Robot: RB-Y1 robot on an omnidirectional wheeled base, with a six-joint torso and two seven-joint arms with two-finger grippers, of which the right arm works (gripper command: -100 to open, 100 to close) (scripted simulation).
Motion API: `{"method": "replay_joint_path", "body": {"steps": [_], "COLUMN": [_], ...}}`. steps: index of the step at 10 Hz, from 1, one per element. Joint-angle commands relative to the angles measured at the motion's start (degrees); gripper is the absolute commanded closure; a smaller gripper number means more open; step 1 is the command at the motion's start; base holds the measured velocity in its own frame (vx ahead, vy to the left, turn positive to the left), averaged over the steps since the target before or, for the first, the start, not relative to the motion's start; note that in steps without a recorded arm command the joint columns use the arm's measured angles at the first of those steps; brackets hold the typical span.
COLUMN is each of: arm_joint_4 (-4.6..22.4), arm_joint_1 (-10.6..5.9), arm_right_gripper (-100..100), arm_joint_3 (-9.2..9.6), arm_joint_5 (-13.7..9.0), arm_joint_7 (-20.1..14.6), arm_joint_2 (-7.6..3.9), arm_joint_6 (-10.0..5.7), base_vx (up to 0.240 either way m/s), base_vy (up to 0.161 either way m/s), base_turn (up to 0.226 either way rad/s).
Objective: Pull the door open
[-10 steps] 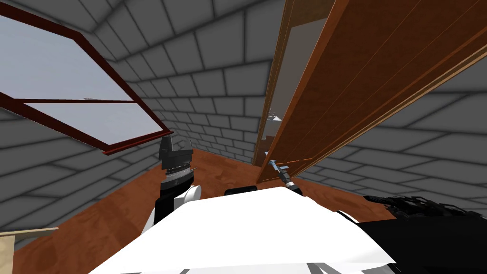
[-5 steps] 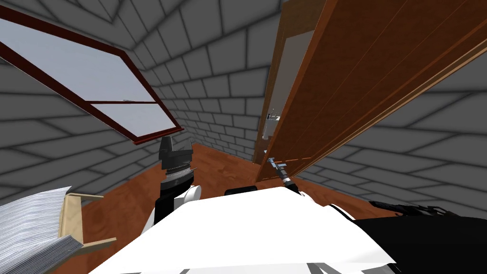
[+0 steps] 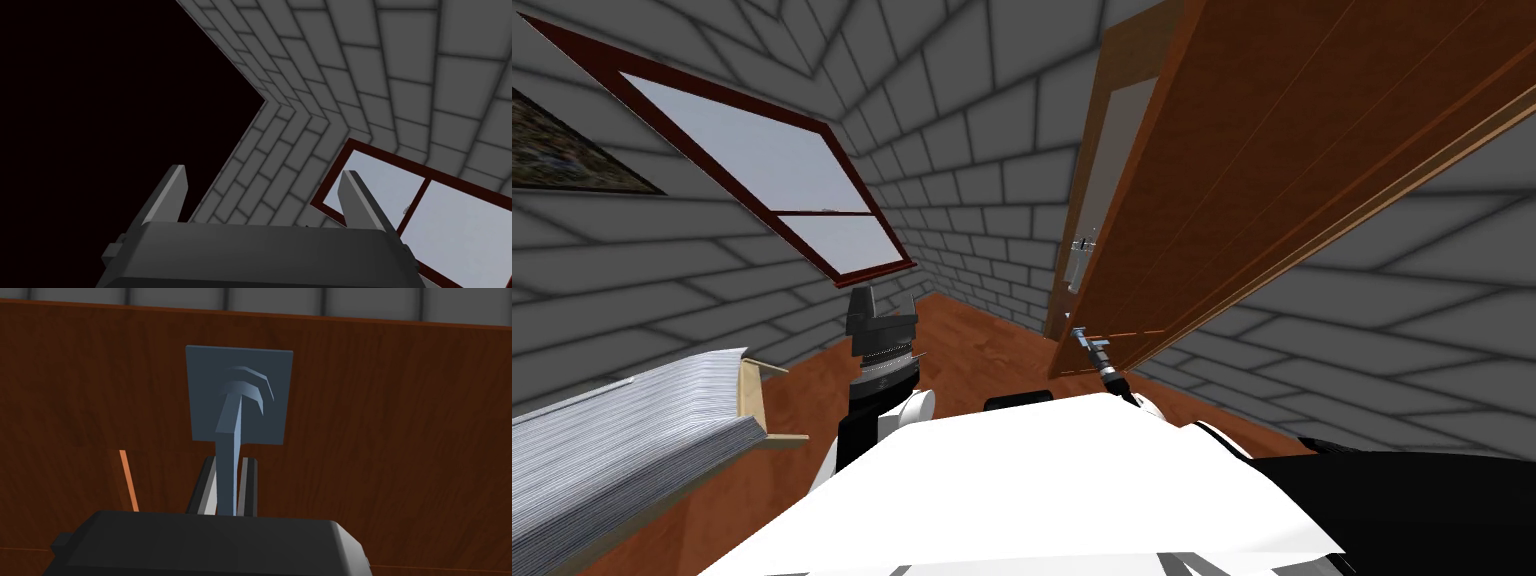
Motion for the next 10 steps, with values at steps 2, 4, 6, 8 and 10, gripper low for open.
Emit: {"method": "replay_joint_path", "body": {"steps": [2, 4, 6, 8, 10], "arm_joint_4": [-0.98, -1.18, 0.17, 0.71, 1.02], "arm_joint_1": [-1.08, -1.97, -1.28, -0.06, 0.62], "arm_right_gripper": [100, 100, 100, 100, 100], "arm_joint_3": [0.44, 0.67, 1.19, 1.85, 2.21], "arm_joint_5": [-0.98, -1.53, -1.30, -1.27, -1.25], "arm_joint_7": [1.07, 1.62, 0.78, -0.18, -0.71], "arm_joint_2": [0.62, 0.95, 0.32, -0.65, -1.20], "arm_joint_6": [2.52, 3.76, 1.73, -0.53, -1.79], "base_vx": [-0.242, -0.268, -0.116, -0.212, -0.153], "base_vy": [-0.097, -0.078, -0.040, -0.080, -0.068], "base_turn": [0.168, 0.128, 0.088, 0.202, 0.107]}}
